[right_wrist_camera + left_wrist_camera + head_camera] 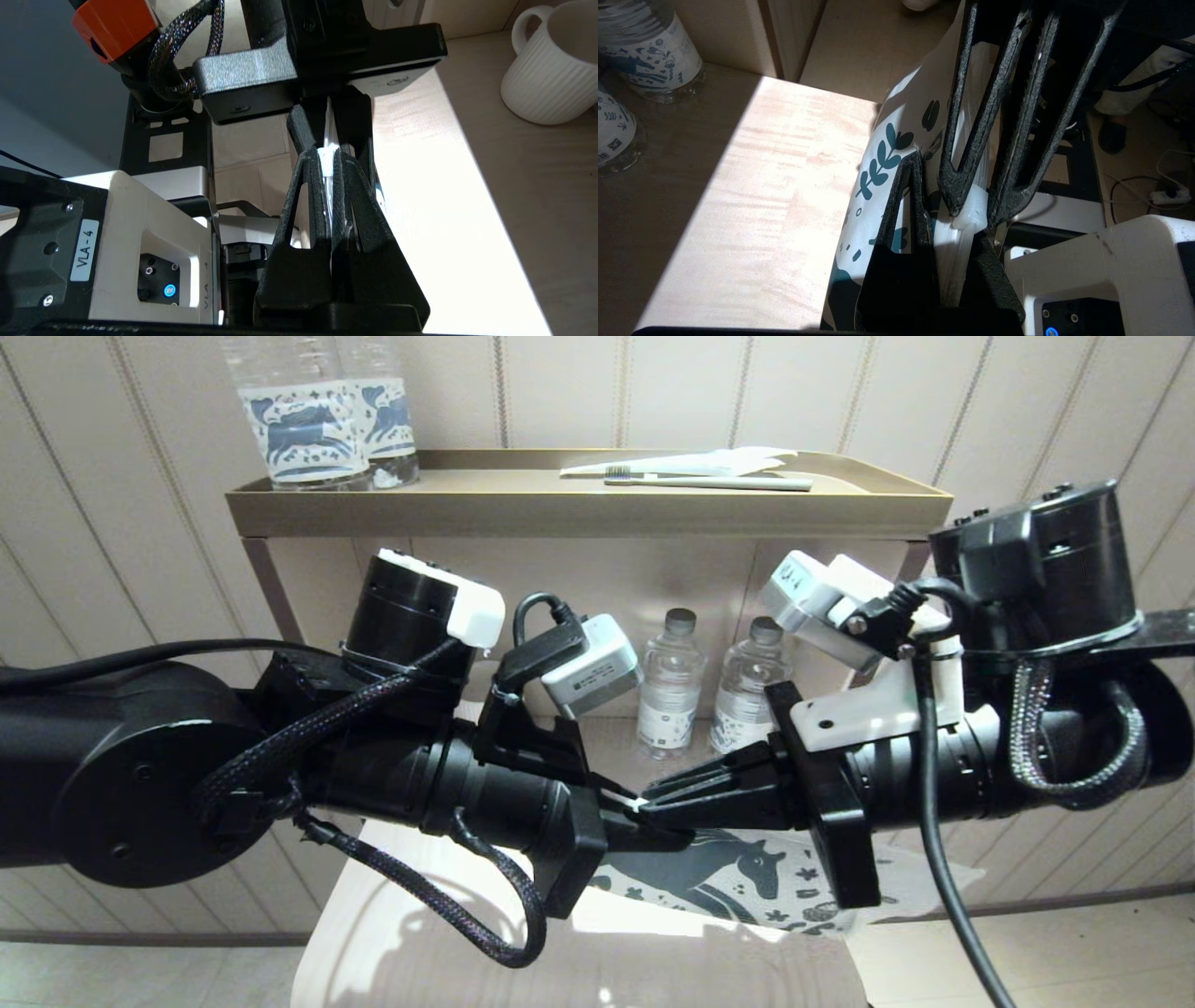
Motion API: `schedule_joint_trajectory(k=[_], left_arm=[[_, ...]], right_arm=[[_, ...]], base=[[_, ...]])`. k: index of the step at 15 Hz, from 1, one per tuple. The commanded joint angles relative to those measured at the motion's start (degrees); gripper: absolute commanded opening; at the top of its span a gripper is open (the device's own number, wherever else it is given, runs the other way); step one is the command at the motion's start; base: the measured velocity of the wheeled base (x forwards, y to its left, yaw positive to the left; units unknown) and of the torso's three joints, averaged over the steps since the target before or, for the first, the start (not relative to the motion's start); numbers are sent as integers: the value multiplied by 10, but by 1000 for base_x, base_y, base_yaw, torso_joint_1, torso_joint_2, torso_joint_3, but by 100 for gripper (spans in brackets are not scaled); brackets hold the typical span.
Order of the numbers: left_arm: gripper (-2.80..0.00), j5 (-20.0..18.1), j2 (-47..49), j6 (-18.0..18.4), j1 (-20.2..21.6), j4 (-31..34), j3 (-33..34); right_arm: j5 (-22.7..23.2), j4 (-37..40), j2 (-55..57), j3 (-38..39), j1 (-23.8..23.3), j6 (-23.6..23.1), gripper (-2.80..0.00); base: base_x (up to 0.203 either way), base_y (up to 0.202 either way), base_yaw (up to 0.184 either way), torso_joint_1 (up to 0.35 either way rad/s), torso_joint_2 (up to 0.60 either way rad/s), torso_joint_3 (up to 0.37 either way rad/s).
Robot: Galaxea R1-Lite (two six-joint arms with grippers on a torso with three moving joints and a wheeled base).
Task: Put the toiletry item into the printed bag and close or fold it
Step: Close the strorage bag and place it on the desk
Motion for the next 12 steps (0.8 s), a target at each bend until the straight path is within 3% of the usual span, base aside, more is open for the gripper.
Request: schedule_joint_trajectory(k=[1,8,12], left_arm=[[-280,-2,0,1,0,0,0],[-280,-2,0,2,0,0,1],[-280,-1,1,2,2,0,2]], right_arm=[[2,0,-11,7,-10,-2,-280],[4,0,-50,52,-40,-8,-280],[16,1,-82,96,-83,-19,-280]], base=[[0,0,0,0,0,0],[0,0,0,0,0,0],[0,0,0,0,0,0]])
